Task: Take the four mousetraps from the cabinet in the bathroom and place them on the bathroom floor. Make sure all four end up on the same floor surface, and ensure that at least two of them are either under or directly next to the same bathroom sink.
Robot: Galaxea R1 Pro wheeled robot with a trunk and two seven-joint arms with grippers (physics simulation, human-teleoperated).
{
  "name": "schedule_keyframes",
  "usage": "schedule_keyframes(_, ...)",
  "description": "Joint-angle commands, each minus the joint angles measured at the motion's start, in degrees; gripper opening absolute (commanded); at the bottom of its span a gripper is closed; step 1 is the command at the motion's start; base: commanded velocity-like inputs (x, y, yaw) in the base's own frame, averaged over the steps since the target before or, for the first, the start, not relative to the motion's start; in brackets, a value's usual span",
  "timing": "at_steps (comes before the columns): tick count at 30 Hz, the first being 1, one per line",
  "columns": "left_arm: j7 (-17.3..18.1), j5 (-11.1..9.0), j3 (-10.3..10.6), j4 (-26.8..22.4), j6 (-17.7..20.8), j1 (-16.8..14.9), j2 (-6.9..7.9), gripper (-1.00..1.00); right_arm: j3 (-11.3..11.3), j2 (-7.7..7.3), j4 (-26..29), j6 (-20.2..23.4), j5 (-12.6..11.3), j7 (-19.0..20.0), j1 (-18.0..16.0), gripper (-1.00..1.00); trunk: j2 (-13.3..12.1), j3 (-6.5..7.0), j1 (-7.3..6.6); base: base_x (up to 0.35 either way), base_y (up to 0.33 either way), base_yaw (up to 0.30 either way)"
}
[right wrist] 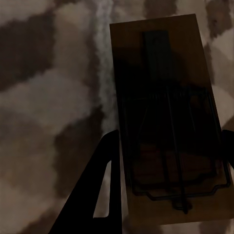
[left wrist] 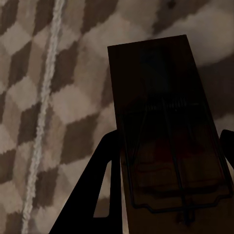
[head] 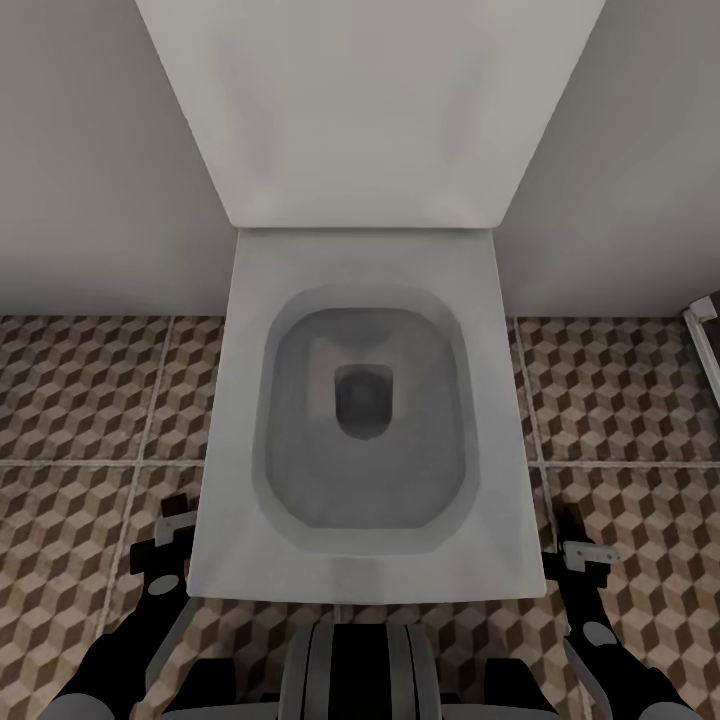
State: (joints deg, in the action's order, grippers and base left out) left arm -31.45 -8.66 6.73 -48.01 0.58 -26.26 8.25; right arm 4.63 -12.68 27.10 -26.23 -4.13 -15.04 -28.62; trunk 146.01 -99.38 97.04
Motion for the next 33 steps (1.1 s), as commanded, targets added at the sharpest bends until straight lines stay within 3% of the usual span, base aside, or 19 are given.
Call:
schedule_keyframes(1,-0.6,-0.5,0.4,-0.1,0.1,0.0,0.10,-1.00,0.5,-0.07,0.0,-0.2,-0.5,-0.2,0.0,-1.00,0.0,-0.03,-0.01,0.000,0.000,0.000)
schedule_keyframes(33,-0.7,-0.6,0.3,-0.1,0.1,0.0,0.32,-1.00,0.5,-0.07,0.0,-0.2,-0.6,-0.2,0.0,-1.00,0.0,-0.47,0.04,0.000,0.000,0.000)
